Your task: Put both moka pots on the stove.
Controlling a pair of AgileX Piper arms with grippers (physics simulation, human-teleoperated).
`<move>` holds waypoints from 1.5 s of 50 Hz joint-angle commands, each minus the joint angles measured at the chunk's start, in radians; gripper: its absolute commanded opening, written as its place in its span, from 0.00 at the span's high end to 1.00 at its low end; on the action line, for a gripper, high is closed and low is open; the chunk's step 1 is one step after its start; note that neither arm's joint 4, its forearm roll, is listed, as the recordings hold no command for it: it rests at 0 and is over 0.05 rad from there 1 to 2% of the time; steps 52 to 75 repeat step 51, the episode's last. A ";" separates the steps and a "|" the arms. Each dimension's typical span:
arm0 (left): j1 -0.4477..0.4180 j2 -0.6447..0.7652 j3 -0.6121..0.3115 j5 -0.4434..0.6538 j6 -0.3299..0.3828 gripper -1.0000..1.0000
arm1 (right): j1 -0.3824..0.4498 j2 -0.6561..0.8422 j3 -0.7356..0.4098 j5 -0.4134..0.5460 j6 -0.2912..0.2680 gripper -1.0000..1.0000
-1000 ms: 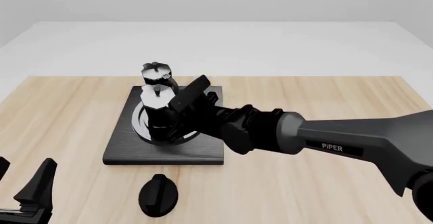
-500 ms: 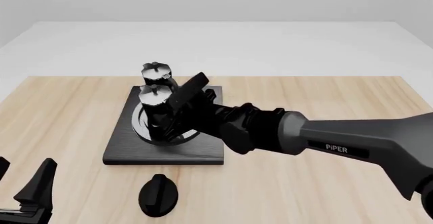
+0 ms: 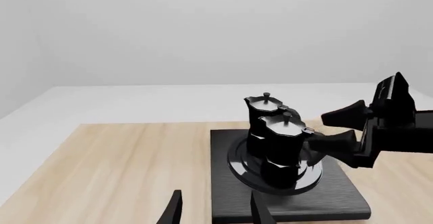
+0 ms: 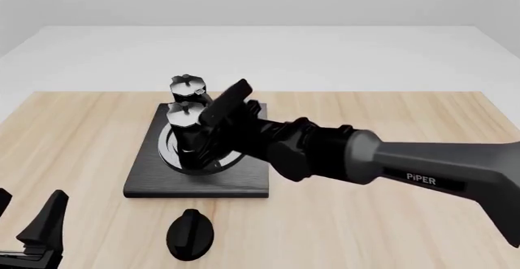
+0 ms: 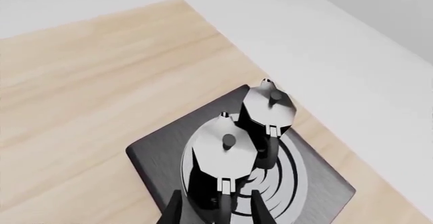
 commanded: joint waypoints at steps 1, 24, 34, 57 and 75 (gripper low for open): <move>0.000 0.000 0.000 0.000 0.000 0.00 | -0.004 -0.037 -0.002 0.034 -0.024 0.00; 0.000 0.000 0.000 0.000 0.000 0.00 | -0.014 -0.193 0.014 0.124 -0.072 0.00; 0.000 0.000 0.000 0.000 0.000 0.00 | -0.011 -0.291 0.067 0.130 -0.102 0.00; 0.000 0.000 0.000 0.000 0.000 0.00 | -0.015 -0.426 0.185 0.102 -0.047 0.00; 0.000 0.000 0.000 0.000 0.000 0.00 | -0.015 -0.426 0.185 0.102 -0.047 0.00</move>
